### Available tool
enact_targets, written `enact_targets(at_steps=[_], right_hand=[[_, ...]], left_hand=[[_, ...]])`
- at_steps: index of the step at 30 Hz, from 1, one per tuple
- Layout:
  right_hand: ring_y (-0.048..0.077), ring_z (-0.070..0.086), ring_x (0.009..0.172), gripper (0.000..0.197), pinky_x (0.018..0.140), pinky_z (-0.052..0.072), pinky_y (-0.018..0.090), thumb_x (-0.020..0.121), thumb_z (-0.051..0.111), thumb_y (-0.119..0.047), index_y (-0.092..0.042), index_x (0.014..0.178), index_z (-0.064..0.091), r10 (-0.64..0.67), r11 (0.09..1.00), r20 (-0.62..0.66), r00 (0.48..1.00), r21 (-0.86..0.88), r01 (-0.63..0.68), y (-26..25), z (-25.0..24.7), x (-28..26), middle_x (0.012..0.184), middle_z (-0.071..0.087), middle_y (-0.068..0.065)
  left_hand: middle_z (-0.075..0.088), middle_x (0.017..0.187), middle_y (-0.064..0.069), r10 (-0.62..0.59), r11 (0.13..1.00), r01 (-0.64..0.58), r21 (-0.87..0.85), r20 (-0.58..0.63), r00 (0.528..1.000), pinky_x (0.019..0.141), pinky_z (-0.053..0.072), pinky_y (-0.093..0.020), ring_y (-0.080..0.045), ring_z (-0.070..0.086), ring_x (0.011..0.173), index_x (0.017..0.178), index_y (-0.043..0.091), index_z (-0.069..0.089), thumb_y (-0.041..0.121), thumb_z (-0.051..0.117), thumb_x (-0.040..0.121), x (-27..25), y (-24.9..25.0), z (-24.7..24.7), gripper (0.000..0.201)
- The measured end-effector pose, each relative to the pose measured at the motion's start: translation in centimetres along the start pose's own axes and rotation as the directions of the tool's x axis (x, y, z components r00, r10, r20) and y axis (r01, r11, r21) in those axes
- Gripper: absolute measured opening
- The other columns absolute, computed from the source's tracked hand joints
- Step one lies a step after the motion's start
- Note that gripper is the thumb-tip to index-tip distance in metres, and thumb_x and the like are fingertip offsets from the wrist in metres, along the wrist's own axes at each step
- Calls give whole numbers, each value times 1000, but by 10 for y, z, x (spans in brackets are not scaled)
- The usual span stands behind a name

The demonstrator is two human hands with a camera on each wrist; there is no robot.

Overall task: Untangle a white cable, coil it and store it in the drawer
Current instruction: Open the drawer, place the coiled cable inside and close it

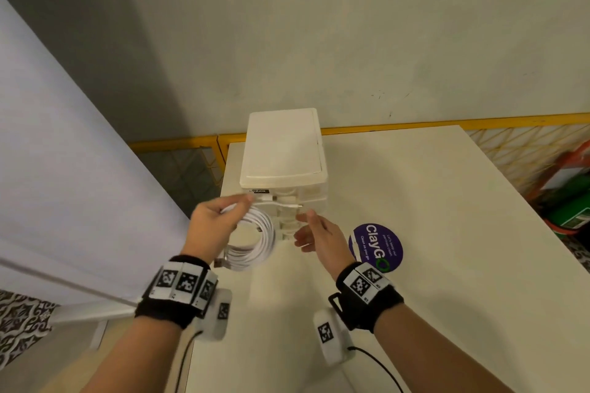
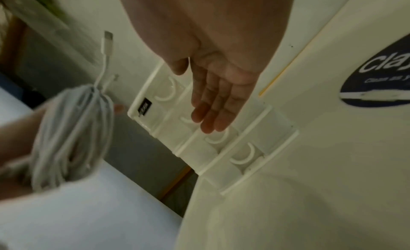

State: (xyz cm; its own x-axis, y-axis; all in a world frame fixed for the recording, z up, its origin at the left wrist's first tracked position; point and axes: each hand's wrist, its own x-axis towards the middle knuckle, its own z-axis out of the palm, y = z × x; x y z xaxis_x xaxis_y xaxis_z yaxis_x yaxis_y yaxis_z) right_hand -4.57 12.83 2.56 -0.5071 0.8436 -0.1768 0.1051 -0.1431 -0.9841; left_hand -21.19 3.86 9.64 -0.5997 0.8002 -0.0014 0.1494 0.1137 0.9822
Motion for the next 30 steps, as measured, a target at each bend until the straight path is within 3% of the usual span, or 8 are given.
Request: enact_targets(at_steps=[3, 6, 10, 13, 16, 19, 24, 30], right_hand=[[15, 59, 62, 26, 58, 45, 19, 97, 41, -26, -18, 113, 59, 40, 986, 2, 999, -163, -39, 17, 2, 11, 76, 63, 0], [16, 57, 55, 25, 49, 42, 18, 96, 41, -24, -16, 114, 58, 158, 968, -5, 987, -195, -156, 29, 12, 19, 72, 62, 1], [18, 58, 50, 25, 48, 46, 25, 96, 40, -23, -6, 104, 57, 322, 946, -42, 946, -34, -324, 29, 26, 28, 69, 63, 4], [19, 58, 51, 27, 48, 48, 25, 96, 42, -19, -1, 108, 57, 346, 932, -93, 934, 146, -331, 27, 32, 32, 71, 65, 6], [18, 59, 53, 28, 47, 50, 23, 93, 48, -16, -2, 116, 55, 416, 866, -134, 899, 361, -347, 28, 40, 33, 74, 65, 7], [17, 59, 54, 28, 49, 51, 25, 90, 56, -18, -8, 116, 55, 485, 801, -150, 862, 473, -368, 31, 46, 34, 72, 62, 6], [17, 47, 48, 22, 48, 48, 28, 85, 64, -28, -9, 78, 56, 505, 811, -185, 843, 436, -390, 38, 43, 37, 62, 49, 4], [17, 46, 44, 22, 46, 47, 27, 86, 61, -27, -11, 72, 56, 410, 905, -184, 894, 202, -374, 35, 36, 39, 59, 51, 4]], left_hand=[[69, 99, 15, 59, 996, -64, 56, 78, 995, 64, 47, -6, 4, 61, 92, 108, 24, 69, 28, 67, 85, 22, 13, -16, 23], [67, 111, 14, 55, 993, -66, 97, 117, 992, 73, 50, -13, 1, 59, 104, 108, 30, 69, 33, 67, 84, 39, 23, -14, 25], [71, 107, 11, -51, 992, 36, 124, 120, 991, 65, 47, -28, -13, 57, 73, 100, 29, 74, 40, 69, 82, 56, 25, -3, 22], [71, 86, 0, -85, 986, 66, 152, 126, 988, 48, 37, -22, -14, 38, 49, 88, 24, 78, 41, 70, 81, 62, 20, 0, 21], [49, 49, 5, -106, 983, 85, 162, 121, 987, 44, 32, -22, -14, 31, 44, 84, 20, 77, 43, 70, 82, 65, 17, 0, 24], [40, 46, 6, -107, 982, 84, 170, 128, 986, 48, 28, -27, -14, 31, 43, 83, 16, 78, 44, 70, 81, 67, 17, 0, 29], [36, 43, 9, -112, 979, 78, 188, 176, 978, 46, 26, -26, -13, 29, 41, 59, 15, 67, 41, 68, 84, 69, 18, -2, 36], [27, 66, -13, -85, 976, 41, 214, 200, 976, 39, 29, -21, -19, 28, 46, 71, 10, 56, 44, 65, 84, 71, 15, -4, 38]])
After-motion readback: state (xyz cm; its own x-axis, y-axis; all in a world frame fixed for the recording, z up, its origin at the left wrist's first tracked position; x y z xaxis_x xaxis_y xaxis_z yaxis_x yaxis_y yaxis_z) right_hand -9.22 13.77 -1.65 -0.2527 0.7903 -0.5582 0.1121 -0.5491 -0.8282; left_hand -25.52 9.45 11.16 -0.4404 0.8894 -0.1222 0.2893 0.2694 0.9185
